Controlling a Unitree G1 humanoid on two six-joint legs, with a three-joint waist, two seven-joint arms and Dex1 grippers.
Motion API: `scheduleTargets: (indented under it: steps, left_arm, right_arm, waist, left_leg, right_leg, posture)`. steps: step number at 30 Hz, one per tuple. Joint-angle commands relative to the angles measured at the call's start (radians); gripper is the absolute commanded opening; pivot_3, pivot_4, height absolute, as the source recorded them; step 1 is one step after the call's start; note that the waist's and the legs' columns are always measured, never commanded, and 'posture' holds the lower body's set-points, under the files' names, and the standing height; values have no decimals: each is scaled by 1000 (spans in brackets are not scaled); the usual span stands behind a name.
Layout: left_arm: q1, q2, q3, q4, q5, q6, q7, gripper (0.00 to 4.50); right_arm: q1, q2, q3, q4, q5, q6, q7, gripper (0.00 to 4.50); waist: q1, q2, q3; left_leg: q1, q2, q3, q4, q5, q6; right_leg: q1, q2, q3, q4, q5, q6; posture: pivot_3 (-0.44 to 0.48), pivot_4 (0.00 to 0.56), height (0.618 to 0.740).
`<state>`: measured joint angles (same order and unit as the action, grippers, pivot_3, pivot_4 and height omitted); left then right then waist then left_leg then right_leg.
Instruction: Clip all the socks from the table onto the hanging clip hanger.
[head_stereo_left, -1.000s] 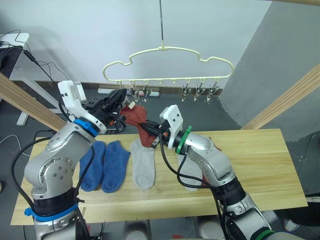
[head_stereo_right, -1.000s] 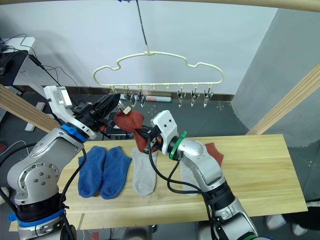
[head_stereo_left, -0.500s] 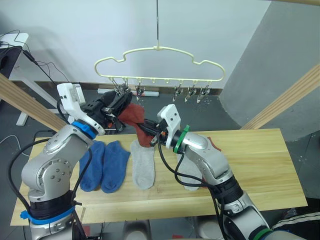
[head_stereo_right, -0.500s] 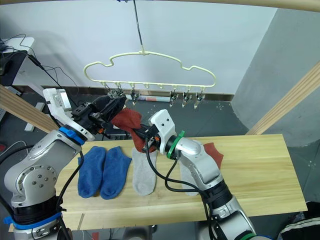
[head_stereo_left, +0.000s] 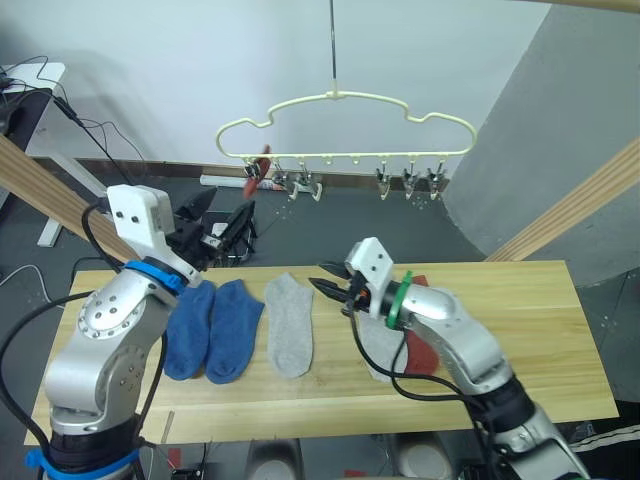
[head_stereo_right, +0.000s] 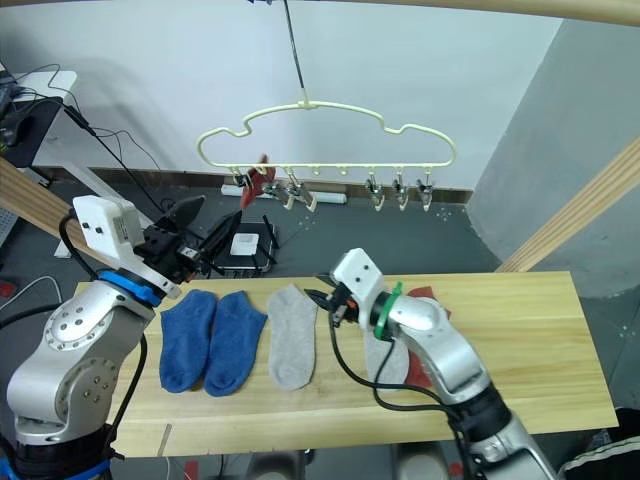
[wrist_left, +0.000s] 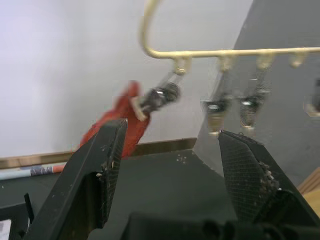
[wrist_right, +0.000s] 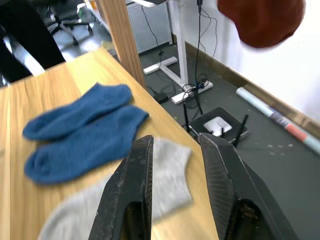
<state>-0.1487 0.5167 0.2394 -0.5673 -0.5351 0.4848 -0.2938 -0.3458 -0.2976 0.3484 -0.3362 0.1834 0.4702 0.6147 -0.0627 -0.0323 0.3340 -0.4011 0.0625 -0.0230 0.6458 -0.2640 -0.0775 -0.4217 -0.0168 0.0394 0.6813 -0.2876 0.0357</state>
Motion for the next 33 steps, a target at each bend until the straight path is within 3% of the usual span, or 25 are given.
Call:
scheduleTargets:
  steps: [1,8,17,20,22,23,33]
  left_arm:
    - [25,-29,-14,-50,50,-62,11,3218]
    - [49,-109,-105,-17,161,-188,0,3218]
    - [-29,-215,-152,125,259,-314,24,3218]
    - [-46,-234,-145,147,245,-313,24,2618]
    - [-54,-237,-143,155,240,-315,17,1860]
    - [-56,-240,-144,155,238,-306,18,1695]
    - [-93,-247,-147,179,258,-292,36,1695]
  right_arm:
    - [11,-41,-108,-148,74,-4,30,1472]
    - [51,-187,-370,-329,260,125,36,1472]
    - [93,-259,-470,-413,316,212,-38,1472]
    - [103,-269,-476,-431,330,226,-51,1501]
    - [105,-275,-477,-435,337,231,-57,1501]
    - [106,-277,-478,-437,340,234,-61,1501]
    - [90,-294,-482,-438,372,243,-86,1501]
  waist:
    - [0,0,0]
    - [5,0,0]
    - [-4,0,0]
    - [-13,0,0]
    - [-21,0,0]
    - [-22,0,0]
    - [-26,0,0]
  left_leg:
    - [0,0,0,0,0,0]
    - [0,0,0,1,0,0]
    - [0,-1,0,1,0,1]
    - [0,-1,0,1,0,1]
    - [0,-1,0,1,0,1]
    - [0,-1,0,1,0,1]
    - [0,-1,0,2,0,1]
  right_leg:
    - [0,0,0,0,0,0]
    - [1,1,0,-1,1,1]
    - [1,1,1,0,1,1]
    - [1,1,1,-1,1,1]
    - [1,1,1,-1,1,1]
    - [1,1,1,-1,1,1]
    - [1,1,1,0,1,1]
  posture:
    - [-104,332,740]
    - [-143,323,740]
    - [-195,324,740]
    - [-203,327,740]
    - [-206,333,740]
    - [-207,334,740]
    - [-210,335,740]
